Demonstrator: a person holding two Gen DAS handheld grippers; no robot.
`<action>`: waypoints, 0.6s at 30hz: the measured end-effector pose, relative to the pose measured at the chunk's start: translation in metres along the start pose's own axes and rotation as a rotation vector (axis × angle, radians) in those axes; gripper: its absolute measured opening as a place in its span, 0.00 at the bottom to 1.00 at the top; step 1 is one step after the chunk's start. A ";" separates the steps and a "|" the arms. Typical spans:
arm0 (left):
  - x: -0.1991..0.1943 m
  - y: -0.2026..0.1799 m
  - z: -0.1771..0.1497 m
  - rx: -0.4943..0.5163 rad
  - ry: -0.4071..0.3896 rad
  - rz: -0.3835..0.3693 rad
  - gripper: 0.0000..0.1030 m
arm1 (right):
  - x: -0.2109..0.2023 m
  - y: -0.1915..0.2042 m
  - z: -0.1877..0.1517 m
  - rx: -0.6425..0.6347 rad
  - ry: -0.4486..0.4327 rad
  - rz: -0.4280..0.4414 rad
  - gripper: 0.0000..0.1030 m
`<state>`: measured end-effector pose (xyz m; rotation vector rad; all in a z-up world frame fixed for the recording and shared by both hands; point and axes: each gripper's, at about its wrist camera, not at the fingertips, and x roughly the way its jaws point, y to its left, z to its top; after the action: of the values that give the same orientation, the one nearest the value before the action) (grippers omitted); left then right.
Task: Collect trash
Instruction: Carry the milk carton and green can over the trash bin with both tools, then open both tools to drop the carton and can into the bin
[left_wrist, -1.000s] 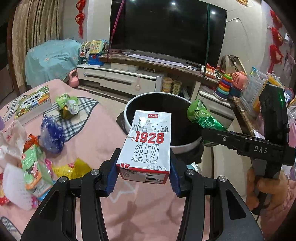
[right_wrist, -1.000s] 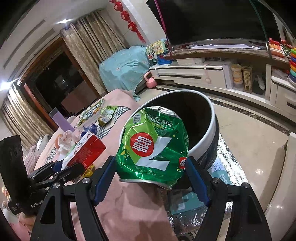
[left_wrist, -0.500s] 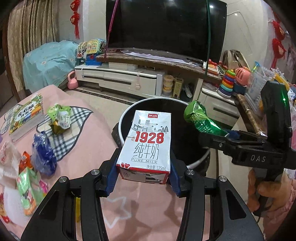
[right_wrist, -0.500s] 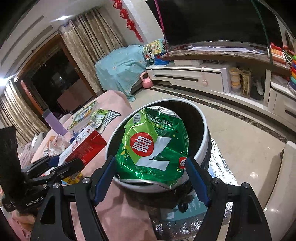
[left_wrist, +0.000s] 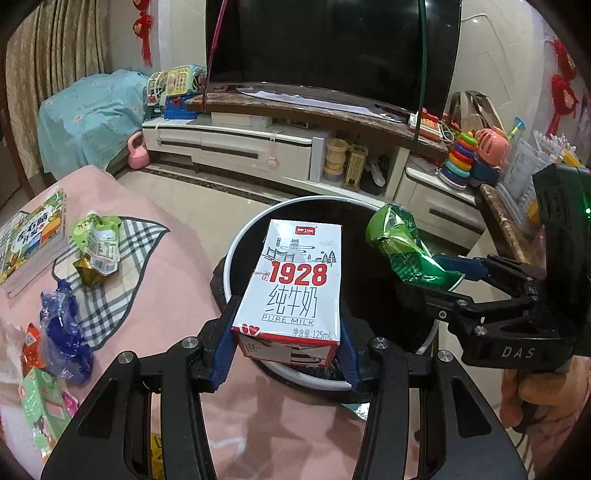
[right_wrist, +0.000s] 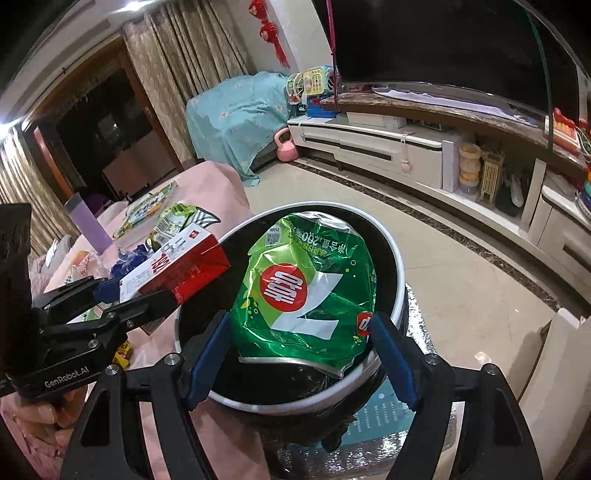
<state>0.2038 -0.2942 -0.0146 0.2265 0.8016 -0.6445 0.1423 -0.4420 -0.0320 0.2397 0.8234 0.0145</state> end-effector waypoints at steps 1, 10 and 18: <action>0.002 0.000 0.000 0.001 0.004 -0.001 0.45 | 0.001 0.001 0.001 -0.008 0.006 -0.006 0.75; 0.012 0.002 -0.001 -0.011 0.041 -0.021 0.50 | 0.009 0.005 0.006 -0.053 0.061 -0.021 0.76; -0.003 0.012 -0.008 -0.050 0.008 -0.015 0.71 | 0.001 0.000 0.005 -0.021 0.046 -0.012 0.76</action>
<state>0.2049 -0.2802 -0.0181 0.1775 0.8266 -0.6377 0.1466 -0.4430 -0.0293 0.2156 0.8701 0.0171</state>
